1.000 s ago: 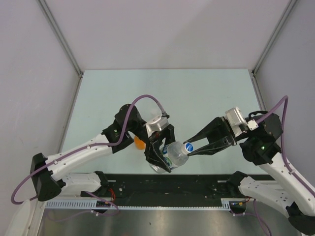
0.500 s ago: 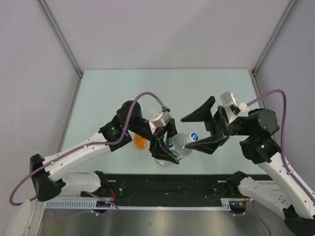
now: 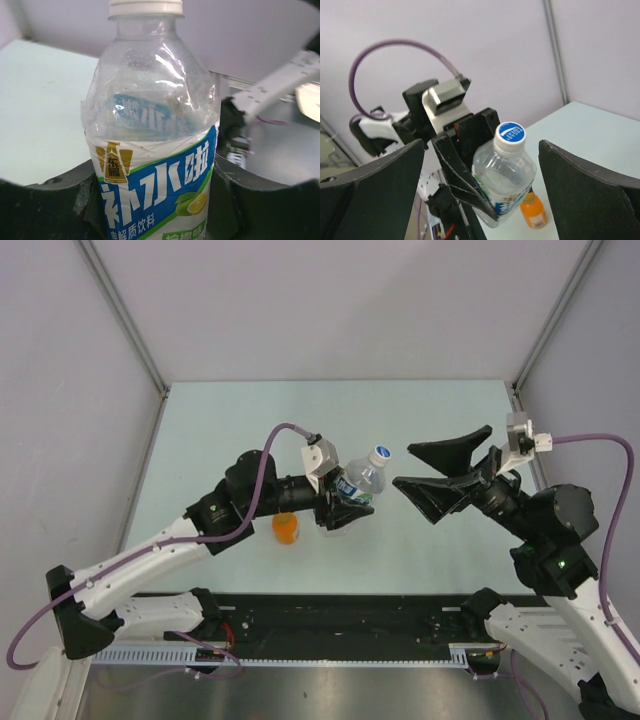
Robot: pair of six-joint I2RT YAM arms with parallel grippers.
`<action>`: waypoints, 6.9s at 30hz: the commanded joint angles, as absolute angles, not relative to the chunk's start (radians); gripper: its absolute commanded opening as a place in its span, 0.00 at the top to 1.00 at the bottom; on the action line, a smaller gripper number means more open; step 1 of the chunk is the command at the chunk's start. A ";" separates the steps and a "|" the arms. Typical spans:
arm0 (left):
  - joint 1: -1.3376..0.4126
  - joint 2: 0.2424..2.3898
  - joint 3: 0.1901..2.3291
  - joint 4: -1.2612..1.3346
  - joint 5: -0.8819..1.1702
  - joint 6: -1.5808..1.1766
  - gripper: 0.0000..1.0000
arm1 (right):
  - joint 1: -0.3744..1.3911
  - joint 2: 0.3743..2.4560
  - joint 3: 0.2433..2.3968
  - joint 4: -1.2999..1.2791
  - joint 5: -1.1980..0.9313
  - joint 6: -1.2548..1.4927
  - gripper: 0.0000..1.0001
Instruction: Unscrew the bottle caps
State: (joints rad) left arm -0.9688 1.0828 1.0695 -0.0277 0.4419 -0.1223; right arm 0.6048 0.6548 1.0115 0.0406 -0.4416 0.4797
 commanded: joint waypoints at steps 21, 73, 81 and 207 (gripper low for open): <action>-1.229 1.129 1.071 -0.029 -0.413 0.106 1.00 | 0.753 0.805 1.065 -0.026 -0.029 0.658 0.11; -1.250 1.150 1.037 -0.006 -0.445 0.112 1.00 | 0.795 0.812 1.065 -0.064 0.103 0.615 0.94; -1.232 1.054 1.016 -0.014 0.082 0.086 1.00 | 0.796 0.792 1.065 -0.011 -0.090 0.471 1.00; -1.256 1.183 1.060 0.060 -0.538 0.147 1.00 | 0.781 0.873 1.135 -0.115 0.101 0.571 0.44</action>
